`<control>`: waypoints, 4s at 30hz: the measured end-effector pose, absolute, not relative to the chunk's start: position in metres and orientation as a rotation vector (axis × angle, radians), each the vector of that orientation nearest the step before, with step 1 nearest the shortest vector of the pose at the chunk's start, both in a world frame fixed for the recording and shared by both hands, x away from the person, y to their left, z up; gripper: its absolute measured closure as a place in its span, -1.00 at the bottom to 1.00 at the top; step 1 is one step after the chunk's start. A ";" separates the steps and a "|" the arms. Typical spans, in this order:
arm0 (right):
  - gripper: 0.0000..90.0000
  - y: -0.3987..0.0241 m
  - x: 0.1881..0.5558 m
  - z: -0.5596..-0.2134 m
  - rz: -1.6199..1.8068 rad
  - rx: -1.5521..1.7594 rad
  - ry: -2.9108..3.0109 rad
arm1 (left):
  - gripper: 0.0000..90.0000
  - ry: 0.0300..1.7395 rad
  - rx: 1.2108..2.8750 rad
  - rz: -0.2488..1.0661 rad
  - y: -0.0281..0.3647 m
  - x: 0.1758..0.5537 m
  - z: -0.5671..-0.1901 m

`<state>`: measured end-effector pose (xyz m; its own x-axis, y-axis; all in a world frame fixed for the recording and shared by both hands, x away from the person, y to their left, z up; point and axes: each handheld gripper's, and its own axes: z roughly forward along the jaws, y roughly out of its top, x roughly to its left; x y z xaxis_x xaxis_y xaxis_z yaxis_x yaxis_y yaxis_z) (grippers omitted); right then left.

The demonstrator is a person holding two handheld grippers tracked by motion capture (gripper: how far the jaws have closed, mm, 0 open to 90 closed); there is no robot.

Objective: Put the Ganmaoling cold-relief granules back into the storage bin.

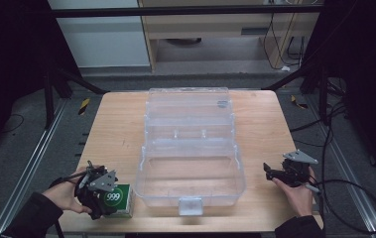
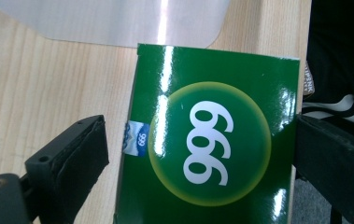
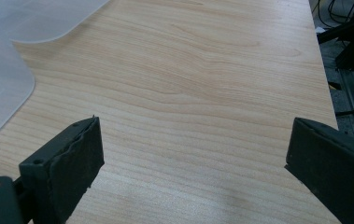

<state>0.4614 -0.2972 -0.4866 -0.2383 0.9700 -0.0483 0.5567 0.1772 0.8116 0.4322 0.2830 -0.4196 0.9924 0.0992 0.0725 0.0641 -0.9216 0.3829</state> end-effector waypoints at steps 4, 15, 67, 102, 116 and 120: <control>-0.91 -0.297 0.462 -0.487 0.916 1.434 1.880 | -0.89 0.121 2.751 0.113 0.282 0.433 -0.424; -0.91 -0.296 0.462 -0.487 0.913 1.437 1.882 | -0.81 0.122 2.758 0.055 0.279 0.436 -0.436; -0.89 -0.297 0.462 -0.487 0.921 1.428 1.892 | -0.68 0.135 2.711 0.156 0.273 0.443 -0.325; -0.90 -0.296 0.462 -0.487 0.920 1.426 1.895 | -0.68 0.019 2.664 0.171 0.206 0.466 -0.299; -0.90 -0.297 0.462 -0.487 0.922 1.424 1.895 | -0.68 -0.017 2.666 0.167 0.185 0.472 -0.302; -0.90 -0.297 0.462 -0.487 0.923 1.424 1.895 | -0.68 -0.030 2.676 0.171 0.180 0.474 -0.304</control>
<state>0.4620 -0.2966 -0.4868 -0.2539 0.9660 -0.0483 0.5576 0.1870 0.8088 0.4740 0.1803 -0.3043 0.9920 0.0071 0.1258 -0.0496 -0.8959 0.4416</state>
